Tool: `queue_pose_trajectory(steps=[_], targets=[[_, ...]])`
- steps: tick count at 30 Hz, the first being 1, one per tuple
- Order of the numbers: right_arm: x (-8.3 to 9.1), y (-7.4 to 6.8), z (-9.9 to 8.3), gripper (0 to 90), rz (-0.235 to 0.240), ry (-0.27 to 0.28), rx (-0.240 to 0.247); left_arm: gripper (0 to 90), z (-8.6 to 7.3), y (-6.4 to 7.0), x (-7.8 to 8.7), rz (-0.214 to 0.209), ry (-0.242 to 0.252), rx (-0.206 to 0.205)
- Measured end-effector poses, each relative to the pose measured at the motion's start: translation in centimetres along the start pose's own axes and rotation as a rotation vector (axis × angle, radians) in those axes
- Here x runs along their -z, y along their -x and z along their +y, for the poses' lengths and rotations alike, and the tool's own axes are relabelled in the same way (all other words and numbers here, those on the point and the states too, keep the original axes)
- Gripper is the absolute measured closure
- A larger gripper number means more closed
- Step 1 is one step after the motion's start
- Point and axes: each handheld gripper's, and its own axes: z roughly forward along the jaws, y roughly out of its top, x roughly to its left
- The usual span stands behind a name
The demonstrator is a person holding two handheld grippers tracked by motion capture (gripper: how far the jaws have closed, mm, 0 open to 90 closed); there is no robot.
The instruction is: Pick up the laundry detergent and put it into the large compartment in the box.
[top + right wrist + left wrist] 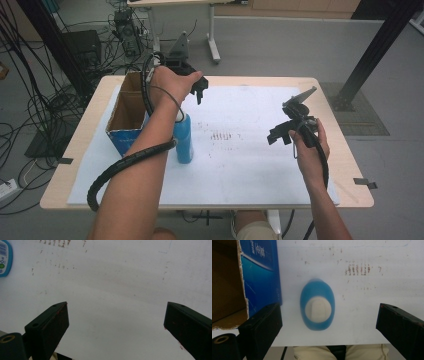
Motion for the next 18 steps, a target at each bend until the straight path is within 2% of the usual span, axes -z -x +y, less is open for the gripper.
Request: queue_pose_trajectory(steps=[7, 18], targets=[[0.0, 0.5, -0.2, 5.8, 0.001, 0.003, -0.013, 7.0, 0.2, 0.1, -0.7, 0.012, -0.006, 0.004], [-0.1, 0.9, -0.3, 5.8, -0.001, -0.002, -0.017, 7.1, 0.5, -0.4, -3.0, 0.008, -0.03, 0.021]])
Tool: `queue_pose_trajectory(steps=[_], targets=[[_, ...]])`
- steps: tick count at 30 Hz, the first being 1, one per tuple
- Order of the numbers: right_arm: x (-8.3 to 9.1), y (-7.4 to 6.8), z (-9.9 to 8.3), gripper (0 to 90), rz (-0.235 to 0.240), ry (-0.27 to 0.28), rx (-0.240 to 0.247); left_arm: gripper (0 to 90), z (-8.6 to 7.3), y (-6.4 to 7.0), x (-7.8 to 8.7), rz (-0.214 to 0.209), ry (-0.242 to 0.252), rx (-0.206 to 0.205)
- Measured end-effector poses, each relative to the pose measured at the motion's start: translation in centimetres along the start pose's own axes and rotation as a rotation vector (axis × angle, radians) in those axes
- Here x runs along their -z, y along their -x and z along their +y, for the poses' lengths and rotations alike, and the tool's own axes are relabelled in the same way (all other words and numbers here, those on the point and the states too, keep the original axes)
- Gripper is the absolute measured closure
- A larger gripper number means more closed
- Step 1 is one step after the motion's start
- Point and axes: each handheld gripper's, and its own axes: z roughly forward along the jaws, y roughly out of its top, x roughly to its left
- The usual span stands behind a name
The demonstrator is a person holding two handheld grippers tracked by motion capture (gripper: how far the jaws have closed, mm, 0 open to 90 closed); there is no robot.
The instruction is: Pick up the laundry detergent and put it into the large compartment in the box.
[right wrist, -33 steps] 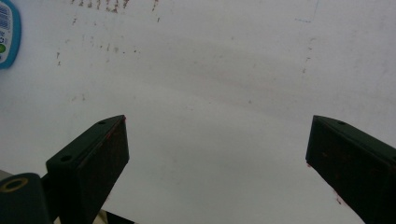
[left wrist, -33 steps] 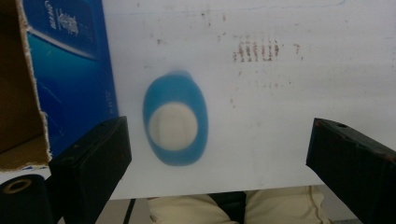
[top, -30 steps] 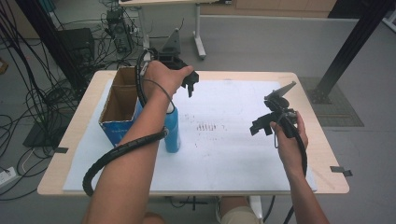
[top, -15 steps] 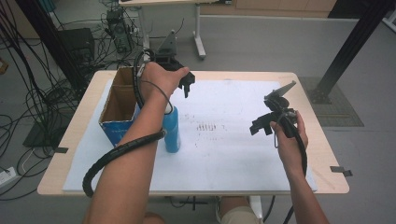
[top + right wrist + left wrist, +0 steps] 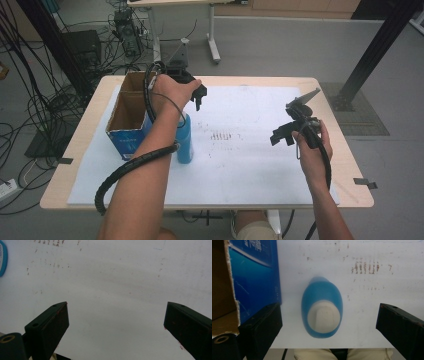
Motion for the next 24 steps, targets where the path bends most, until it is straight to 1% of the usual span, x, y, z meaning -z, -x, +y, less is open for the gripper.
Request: queue_pose_trajectory(steps=[10, 11, 12, 15, 21, 24], targets=[[-0.4, 0.1, 0.0, 5.8, 0.003, -0.004, -0.007, 7.1, 0.3, 0.1, -2.1, -0.003, -0.026, 0.003], [-0.4, 0.2, -0.1, 5.8, 0.002, -0.002, -0.004, 7.1, 0.3, 0.1, -2.1, -0.003, -0.026, 0.003], [-0.5, 0.2, -0.1, 5.8, 0.003, -0.002, -0.003, 7.1, 0.3, 0.0, -2.5, -0.003, -0.031, 0.004], [-0.5, 0.2, -0.1, 5.8, 0.002, -0.003, -0.004, 7.2, 0.3, 0.0, -3.1, 0.0, -0.037, 0.008], [-0.5, 0.2, -0.1, 5.8, 0.003, -0.002, 0.0, 7.1, 0.2, 0.1, -4.0, 0.005, -0.046, 0.005], [-0.6, 0.1, 0.0, 5.8, 0.005, -0.005, -0.006, 7.1, 0.2, 0.1, -4.4, 0.007, -0.048, 0.004]])
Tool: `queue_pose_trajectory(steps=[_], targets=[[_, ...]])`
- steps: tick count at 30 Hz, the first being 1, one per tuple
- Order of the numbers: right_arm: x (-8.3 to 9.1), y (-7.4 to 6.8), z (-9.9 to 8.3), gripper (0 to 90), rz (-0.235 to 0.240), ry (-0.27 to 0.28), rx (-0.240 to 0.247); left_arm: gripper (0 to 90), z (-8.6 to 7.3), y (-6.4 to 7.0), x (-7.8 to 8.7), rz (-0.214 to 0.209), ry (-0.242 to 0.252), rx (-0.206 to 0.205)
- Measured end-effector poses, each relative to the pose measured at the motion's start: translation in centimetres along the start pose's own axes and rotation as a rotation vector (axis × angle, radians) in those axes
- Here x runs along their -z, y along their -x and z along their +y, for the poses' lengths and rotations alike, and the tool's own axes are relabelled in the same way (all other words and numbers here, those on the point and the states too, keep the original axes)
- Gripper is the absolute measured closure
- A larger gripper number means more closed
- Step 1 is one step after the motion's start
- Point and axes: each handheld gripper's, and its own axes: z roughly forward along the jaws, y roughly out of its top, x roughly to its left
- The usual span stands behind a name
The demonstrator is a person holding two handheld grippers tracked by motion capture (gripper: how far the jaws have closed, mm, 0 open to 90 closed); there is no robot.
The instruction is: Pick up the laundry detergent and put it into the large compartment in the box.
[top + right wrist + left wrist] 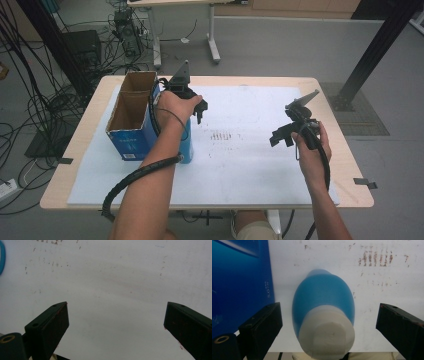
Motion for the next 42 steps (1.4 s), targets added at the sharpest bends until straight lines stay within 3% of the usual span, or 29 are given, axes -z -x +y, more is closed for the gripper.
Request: queue_pose_trajectory(steps=[16, 42], targets=[[-0.2, -0.2, 0.0, 5.8, -0.001, 0.0, 0.009, 7.2, -0.4, 0.2, -1.3, 0.016, 0.007, -0.002], [-0.3, -0.2, 0.2, 5.8, 0.0, -0.004, 0.014, 7.4, -0.9, 0.6, -2.0, 0.043, 0.029, -0.002]])
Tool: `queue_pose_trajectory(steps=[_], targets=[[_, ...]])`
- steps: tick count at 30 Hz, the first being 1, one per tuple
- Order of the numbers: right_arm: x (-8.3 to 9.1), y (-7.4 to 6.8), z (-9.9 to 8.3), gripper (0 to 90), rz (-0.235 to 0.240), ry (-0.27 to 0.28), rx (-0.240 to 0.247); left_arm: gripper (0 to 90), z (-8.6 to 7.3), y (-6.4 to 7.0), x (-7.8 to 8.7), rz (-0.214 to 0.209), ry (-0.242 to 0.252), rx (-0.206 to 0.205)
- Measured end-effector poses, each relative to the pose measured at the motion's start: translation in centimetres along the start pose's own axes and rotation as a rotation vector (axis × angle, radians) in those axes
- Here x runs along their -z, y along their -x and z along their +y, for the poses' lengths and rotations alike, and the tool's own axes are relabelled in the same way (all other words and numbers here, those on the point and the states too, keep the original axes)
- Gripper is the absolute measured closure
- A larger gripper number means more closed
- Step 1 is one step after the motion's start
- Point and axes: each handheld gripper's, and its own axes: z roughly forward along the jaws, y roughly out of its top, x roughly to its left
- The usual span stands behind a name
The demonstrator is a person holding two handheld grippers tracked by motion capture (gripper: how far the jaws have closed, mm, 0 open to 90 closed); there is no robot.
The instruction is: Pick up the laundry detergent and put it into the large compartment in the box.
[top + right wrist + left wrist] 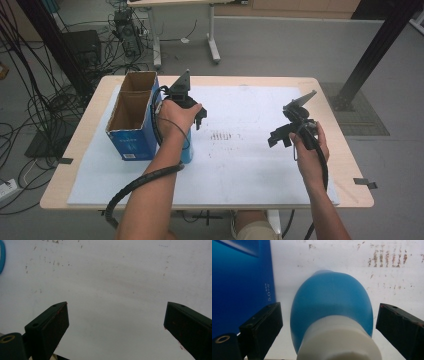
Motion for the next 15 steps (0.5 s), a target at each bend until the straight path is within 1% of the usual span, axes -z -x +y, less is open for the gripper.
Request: queue_pose_trajectory(steps=[3, 15], targets=[[0.01, 0.0, 0.01, 5.8, 0.001, -0.001, -0.005, 7.4, -0.04, 0.06, 0.01, 0.0, 0.002, -0.006], [0.02, -0.01, 0.01, 5.8, 0.002, -0.002, -0.004, 7.4, -0.18, 0.08, -0.08, 0.008, 0.005, -0.003]])
